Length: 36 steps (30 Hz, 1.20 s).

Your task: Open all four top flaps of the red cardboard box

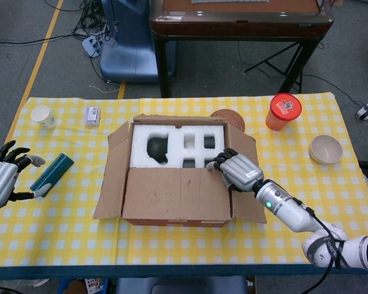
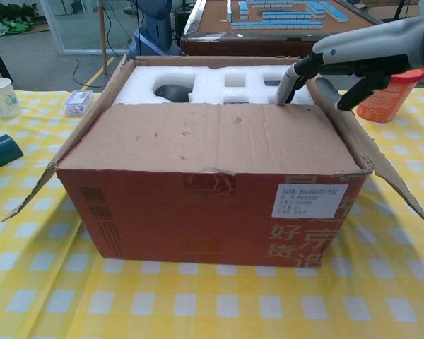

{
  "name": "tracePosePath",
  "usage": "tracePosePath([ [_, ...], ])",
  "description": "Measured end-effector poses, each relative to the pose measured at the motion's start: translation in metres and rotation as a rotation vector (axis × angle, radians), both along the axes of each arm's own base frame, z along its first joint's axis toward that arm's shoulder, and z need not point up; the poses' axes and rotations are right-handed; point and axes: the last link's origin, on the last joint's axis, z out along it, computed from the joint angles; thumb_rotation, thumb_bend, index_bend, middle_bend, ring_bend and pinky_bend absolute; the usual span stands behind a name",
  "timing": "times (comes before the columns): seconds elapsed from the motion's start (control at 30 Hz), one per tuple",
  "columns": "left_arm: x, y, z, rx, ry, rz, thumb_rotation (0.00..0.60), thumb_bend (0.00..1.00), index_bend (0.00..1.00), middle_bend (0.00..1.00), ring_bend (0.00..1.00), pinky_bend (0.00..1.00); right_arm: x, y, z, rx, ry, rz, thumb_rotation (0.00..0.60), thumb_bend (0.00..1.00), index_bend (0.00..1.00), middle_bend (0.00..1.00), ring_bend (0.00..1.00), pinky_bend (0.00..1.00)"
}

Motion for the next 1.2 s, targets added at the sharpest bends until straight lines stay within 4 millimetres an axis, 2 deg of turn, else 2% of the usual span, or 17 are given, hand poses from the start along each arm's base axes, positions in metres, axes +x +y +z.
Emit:
tracePosePath([
  [0.43,0.0021,0.0016,-0.0031,-0.008,0.003,-0.006,0.379,0.23,0.44,0.41,0.19,0.0,0.0024,0.006,0.0088,0.044,-0.074,-0.064,0.6,0.84,0.24,0.23,0.14,0.07],
  [0.93,0.0021,0.0021,-0.0058,-0.016,0.014,0.0,0.381,0.23,0.44,0.41,0.19,0.0,-0.0026,-0.0013,0.0049,0.054,-0.077,-0.089,0.6,0.84,0.26,0.24,0.14,0.07],
  [1.2,0.0015,0.0033,-0.0065,-0.016,0.013,0.0,0.383,0.23,0.44,0.41,0.19,0.0,0.0009,0.0029,0.0061,0.099,-0.122,-0.142,0.6,0.84,0.29,0.24,0.14,0.07],
])
